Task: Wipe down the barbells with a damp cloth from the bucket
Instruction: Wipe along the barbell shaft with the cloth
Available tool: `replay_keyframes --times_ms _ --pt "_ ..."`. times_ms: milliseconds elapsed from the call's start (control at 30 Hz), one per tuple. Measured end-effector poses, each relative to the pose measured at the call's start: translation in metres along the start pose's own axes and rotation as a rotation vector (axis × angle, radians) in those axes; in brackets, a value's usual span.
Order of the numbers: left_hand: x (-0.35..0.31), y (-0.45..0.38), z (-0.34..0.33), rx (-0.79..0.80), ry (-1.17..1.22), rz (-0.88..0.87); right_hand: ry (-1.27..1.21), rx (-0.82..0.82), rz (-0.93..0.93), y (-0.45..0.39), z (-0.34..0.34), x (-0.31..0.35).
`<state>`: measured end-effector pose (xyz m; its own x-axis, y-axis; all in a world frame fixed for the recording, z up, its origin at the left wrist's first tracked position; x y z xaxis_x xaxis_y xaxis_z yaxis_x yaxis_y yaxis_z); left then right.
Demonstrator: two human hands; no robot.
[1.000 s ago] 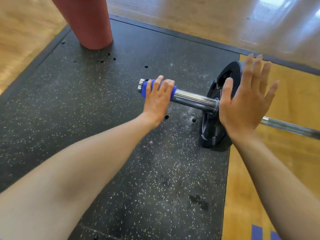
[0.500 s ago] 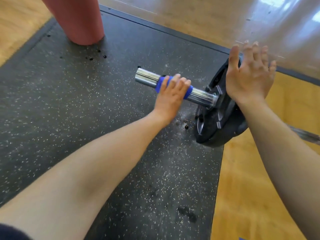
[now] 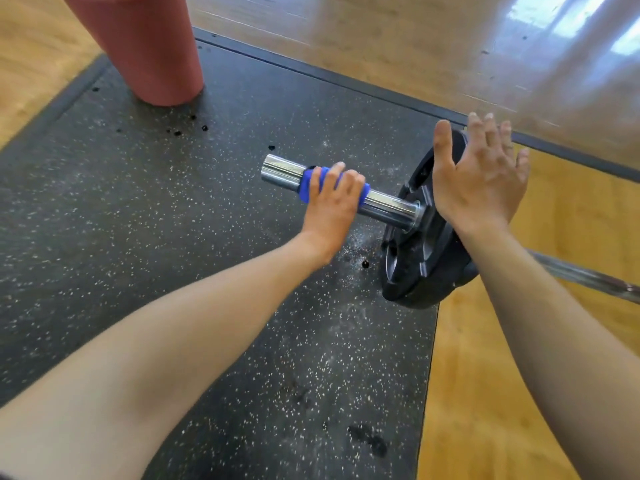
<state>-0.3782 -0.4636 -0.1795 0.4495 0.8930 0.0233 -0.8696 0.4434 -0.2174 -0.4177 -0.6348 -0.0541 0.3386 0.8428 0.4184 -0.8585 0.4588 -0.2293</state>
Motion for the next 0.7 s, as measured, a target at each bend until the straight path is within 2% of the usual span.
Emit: replay_keyframes --times_ms 133,200,300,400,467,600,700 --pt "-0.077 0.004 0.002 0.011 -0.025 -0.135 0.025 -0.048 0.006 0.008 0.000 0.000" --pt "-0.087 0.009 0.000 -0.027 -0.035 -0.152 0.041 -0.076 0.012 0.015 0.001 0.001" --pt "-0.049 0.018 0.001 -0.023 -0.083 -0.217 0.045 -0.089 0.021 0.030 0.001 0.004" --pt "0.027 0.025 0.001 0.066 -0.121 -0.060 0.052 -0.100 0.029 0.043 0.004 0.005" --pt "0.070 0.032 0.008 0.139 -0.202 -0.016 0.061 -0.096 0.043 0.052 0.004 0.009" --pt "0.087 0.042 0.040 0.225 -0.222 -0.065 0.070 -0.052 0.057 0.063 0.004 0.014" --pt "0.089 0.061 0.068 0.272 -0.179 -0.073 0.084 0.128 -0.022 0.067 0.012 0.020"
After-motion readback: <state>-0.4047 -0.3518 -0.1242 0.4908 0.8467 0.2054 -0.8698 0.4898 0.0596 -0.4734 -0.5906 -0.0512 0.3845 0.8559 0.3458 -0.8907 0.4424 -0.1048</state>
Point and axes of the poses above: each hand's wrist, its own y-axis away from the middle knuckle, its own z-axis out of the back of the hand, x = y × z, the point moved 4 cm from there along -y, towards the middle knuckle, and after that the axes turned 12 degrees about -y, right-handed, at the moved point
